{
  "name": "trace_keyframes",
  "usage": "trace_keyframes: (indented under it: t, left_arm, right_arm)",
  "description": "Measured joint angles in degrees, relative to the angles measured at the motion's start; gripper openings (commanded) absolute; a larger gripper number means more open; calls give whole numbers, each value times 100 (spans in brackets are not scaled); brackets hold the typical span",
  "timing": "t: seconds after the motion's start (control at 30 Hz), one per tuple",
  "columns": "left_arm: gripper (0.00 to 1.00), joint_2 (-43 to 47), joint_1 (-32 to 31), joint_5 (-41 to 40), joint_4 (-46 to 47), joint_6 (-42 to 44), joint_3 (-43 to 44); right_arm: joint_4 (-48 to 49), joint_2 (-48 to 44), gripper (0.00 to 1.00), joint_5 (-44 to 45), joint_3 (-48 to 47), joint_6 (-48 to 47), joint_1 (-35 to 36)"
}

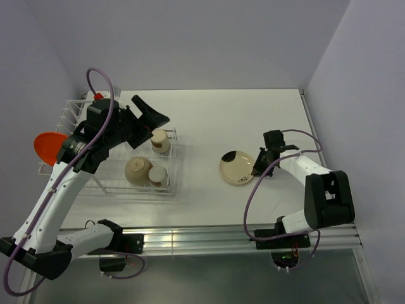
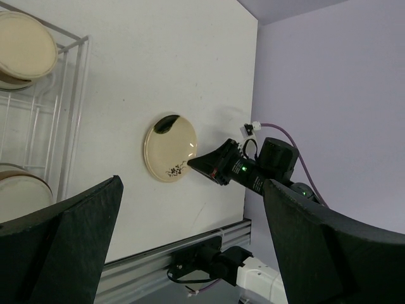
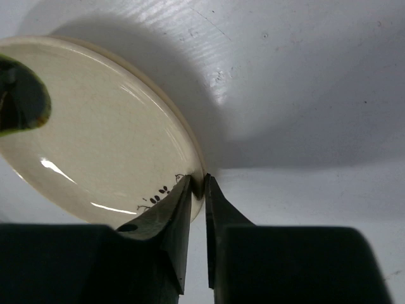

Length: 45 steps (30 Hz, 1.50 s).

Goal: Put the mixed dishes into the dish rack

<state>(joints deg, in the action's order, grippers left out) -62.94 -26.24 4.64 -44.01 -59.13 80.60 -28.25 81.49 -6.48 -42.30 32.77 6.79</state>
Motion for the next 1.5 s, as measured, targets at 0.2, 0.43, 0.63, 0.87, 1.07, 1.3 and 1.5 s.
trace_keyframes:
  t: [0.2,0.43,0.63,0.87,1.07,1.3,1.5]
  left_arm:
    - [99,2,0,2,-7,50,2]
    - [99,-131,-2,140,2,203,15]
    - [99,-439,-39,730,168,337,15]
    - [99,-719,-455,1193,601,350,-168]
    - [97,-1121,-848,1637,1047,356,-315]
    - [92,-1534,-949,2009,1167,393,-494]
    - [90,-1576,-949,2409,1384,411,-809]
  right_arm:
    - [42,-9,0,-9,-4,37,-7]
    - [-111,-245,0,22,-20,44,-7]
    - [-516,-616,0,87,-192,37,-7]
    - [-896,-876,0,-31,-350,17,-7]
    - [-1119,-1123,0,-400,-498,17,-7]
    - [-1268,-1379,0,-785,-673,129,-7]
    - [-1567,-1523,0,-1163,-1091,245,-7]
